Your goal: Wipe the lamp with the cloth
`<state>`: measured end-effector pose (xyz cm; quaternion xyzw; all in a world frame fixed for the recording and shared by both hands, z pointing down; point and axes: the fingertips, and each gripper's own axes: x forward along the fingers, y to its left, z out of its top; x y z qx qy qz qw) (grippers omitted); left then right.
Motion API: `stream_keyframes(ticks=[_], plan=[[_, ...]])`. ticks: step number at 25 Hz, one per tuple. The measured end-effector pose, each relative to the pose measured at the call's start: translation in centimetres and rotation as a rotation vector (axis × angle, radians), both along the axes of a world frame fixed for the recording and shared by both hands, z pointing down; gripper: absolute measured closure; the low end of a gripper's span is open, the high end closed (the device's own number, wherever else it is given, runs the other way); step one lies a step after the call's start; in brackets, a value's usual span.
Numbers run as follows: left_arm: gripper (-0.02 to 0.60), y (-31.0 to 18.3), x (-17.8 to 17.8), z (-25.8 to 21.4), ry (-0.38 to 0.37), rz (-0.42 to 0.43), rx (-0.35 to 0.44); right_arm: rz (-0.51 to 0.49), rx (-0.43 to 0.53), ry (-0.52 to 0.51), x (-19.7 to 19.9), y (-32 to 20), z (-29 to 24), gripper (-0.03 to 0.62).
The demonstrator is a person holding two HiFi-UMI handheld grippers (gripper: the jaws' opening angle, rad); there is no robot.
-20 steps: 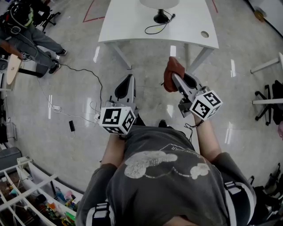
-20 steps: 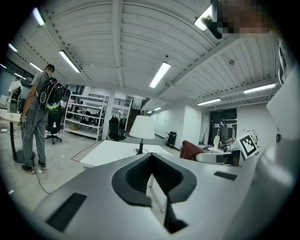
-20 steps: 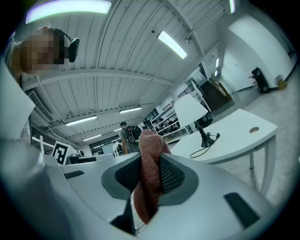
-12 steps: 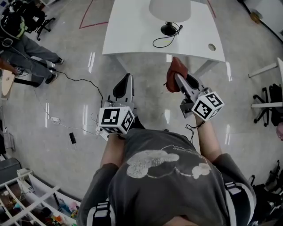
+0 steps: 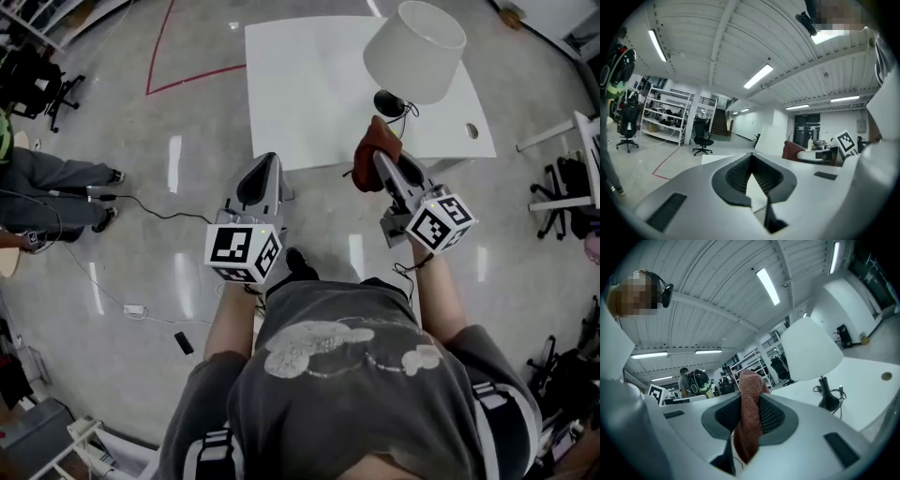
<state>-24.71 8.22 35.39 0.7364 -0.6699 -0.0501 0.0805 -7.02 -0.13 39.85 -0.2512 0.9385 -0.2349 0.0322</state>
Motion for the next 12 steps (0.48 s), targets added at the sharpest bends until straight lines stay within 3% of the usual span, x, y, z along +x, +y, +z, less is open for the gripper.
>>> stream_keyframes(ticks=[5,12], plan=[[0.575,-3.6,-1.6,-0.7,0.006,0.122,0.019,0.077,0.015,0.021,-3.0,-1.8,-1.4,0.508],[0.575,-9.4,-2.1,-1.5,0.041,0.215,0.031,0.213,0.040,0.039,-4.0,-6.0,-2.4,0.508]])
